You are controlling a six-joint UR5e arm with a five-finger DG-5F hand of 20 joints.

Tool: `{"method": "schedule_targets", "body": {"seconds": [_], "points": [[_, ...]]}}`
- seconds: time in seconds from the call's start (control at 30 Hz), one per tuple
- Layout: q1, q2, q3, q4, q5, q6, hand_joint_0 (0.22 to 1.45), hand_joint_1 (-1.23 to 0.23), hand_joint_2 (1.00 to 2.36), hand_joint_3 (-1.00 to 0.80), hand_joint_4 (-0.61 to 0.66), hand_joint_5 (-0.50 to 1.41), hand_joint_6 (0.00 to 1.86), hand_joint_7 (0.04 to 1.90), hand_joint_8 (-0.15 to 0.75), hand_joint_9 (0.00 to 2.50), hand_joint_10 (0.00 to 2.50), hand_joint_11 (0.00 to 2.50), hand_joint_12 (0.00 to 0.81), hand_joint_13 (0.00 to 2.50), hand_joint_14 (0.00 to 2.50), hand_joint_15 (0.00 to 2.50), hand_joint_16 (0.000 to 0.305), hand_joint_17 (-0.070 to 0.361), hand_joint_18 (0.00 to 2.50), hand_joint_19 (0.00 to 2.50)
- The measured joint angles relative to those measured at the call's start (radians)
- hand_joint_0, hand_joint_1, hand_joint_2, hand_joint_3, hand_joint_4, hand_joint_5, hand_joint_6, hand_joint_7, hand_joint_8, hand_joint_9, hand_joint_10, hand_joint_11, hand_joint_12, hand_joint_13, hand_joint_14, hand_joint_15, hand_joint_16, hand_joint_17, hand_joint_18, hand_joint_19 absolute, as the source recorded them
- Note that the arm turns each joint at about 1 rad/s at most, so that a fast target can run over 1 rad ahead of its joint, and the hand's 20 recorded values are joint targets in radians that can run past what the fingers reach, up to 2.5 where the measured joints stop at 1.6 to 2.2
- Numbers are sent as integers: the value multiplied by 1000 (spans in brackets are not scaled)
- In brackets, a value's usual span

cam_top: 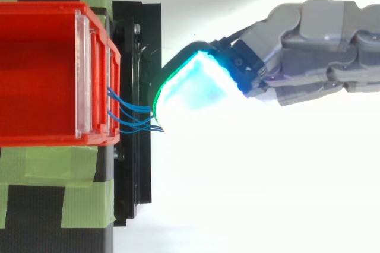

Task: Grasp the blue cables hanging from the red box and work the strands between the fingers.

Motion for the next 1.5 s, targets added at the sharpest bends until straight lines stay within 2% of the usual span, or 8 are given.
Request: {"method": "schedule_targets", "body": {"seconds": [1.13, 1.5], "points": [[3, 0, 0, 0, -2, 7, 768, -498, 1000, -987, 234, -302, 11, 834, 311, 86, 6, 318, 364, 0, 5, 221, 64, 145, 0, 266], [3, 0, 0, -32, 0, 80, 769, -498, 1000, -983, 234, -302, 10, 838, 312, 89, 6, 312, 365, 0, 5, 224, 64, 145, 0, 262]]}}
